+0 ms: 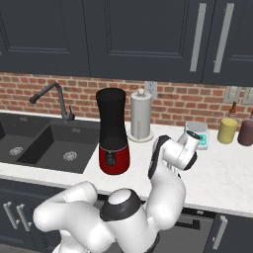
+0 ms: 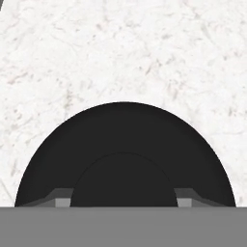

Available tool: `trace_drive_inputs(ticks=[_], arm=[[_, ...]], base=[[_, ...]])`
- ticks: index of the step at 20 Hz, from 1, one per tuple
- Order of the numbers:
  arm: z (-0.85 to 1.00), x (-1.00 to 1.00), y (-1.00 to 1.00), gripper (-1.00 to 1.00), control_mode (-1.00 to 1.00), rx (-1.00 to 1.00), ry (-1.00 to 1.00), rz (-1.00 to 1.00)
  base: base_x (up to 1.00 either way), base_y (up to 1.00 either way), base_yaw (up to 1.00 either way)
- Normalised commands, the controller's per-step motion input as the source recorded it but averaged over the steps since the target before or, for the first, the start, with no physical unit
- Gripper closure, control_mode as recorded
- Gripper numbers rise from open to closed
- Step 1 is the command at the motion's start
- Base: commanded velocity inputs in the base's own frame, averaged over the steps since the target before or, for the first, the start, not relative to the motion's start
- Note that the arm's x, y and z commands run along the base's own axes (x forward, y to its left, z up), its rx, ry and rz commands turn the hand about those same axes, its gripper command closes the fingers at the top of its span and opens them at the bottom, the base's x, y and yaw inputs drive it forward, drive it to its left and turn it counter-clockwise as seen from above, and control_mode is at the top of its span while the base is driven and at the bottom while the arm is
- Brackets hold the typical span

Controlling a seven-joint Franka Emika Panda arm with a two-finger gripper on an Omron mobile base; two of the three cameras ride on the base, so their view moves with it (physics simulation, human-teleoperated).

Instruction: Close the lid blender by securely placing the lid on top.

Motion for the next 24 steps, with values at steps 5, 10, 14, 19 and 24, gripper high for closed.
trace_drive_inputs(ticks=[5, 10, 14, 19, 24], arm=[[0.00, 0.00, 0.00, 1.00, -1.00, 0.00, 0.00, 0.00], [0.29, -0.02, 0.00, 1.00, -1.00, 0.01, -0.02, 0.00], [0.82, -0.24, -0.08, 1.00, -1.00, 0.02, -0.17, -0.04], [1.00, -0.32, -0.09, 1.00, -1.00, 0.02, -0.28, -0.07], [1.00, -0.15, -0.01, 1.00, -1.00, 0.00, -0.32, -0.08]], base=[[0.00, 0.00, 0.00], [0.00, 0.00, 0.00], [0.00, 0.00, 0.00], [0.00, 0.00, 0.00], [0.00, 0.00, 0.00]])
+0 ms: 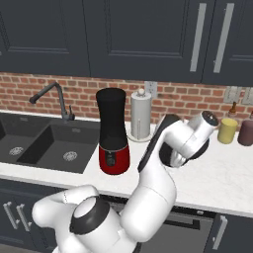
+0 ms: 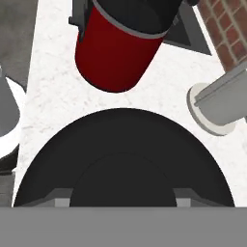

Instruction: Close the lid blender by securely placing the lid on top.

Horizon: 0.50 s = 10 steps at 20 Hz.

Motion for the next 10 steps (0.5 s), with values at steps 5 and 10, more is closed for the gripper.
trace_drive_inputs(ticks=[5, 10], arm=[[1.00, -0.07, 0.00, 1.00, -1.00, 0.00, -0.30, -0.08], [1.00, -0.07, 0.03, 1.00, -1.00, 0.00, -0.30, -0.03]], base=[[0.00, 0.00, 0.00], [0.00, 0.00, 0.00]])
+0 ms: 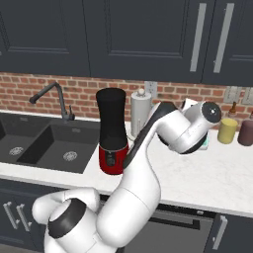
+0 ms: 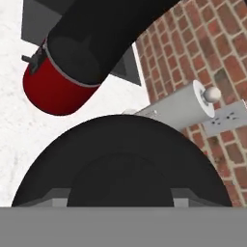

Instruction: Close the lid blender by securely placing the lid on top.

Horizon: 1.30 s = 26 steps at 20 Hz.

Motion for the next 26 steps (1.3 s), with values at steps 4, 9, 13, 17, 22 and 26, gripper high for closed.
trace_drive_inputs(ticks=[4, 9, 13, 17, 22, 26], arm=[[1.00, 0.00, 0.25, 1.00, -1.00, 0.04, -0.14, 0.00], [1.00, 0.02, 0.42, 1.00, -1.00, 0.11, 0.00, 0.00], [1.00, 0.00, 0.62, 1.00, -1.00, 0.14, 0.00, 0.00], [0.86, 0.00, 0.67, 1.00, -1.00, 0.14, 0.03, 0.01], [0.24, 0.00, 0.71, 1.00, -1.00, 0.05, 0.06, 0.06], [-0.03, 0.00, 0.67, 1.00, -1.00, 0.00, 0.24, 0.02]], base=[[0.00, 0.00, 0.00], [0.00, 0.00, 0.00], [0.00, 0.00, 0.00], [0.00, 0.00, 0.00], [0.00, 0.00, 0.00], [0.00, 0.00, 0.00]])
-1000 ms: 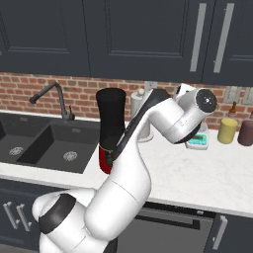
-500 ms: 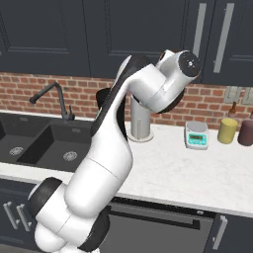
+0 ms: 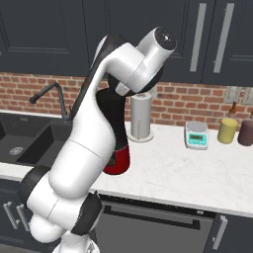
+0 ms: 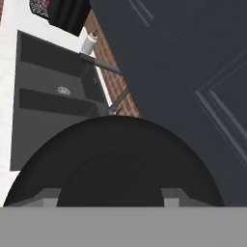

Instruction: Close the lid blender by securely placing the lid on top.

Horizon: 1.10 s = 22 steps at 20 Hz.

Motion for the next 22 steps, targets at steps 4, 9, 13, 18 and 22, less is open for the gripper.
trace_drive_inputs(ticks=[4, 9, 13, 18, 22], arm=[[-0.03, 0.00, 0.54, 1.00, -1.00, 0.00, 0.18, 0.00], [-0.01, 0.00, 0.27, 1.00, -1.00, 0.00, 0.02, 0.03], [-0.19, 0.00, 0.12, 1.00, -1.00, 0.00, 0.00, 0.00], [-0.52, 0.00, 0.07, 1.00, -1.00, -0.03, 0.03, 0.00], [-0.29, 0.11, 0.05, 1.00, -1.00, -0.01, 0.08, 0.00]], base=[[0.00, 0.00, 0.00], [0.00, 0.00, 0.00], [0.00, 0.00, 0.00], [0.00, 0.00, 0.00], [0.00, 0.00, 0.00]])
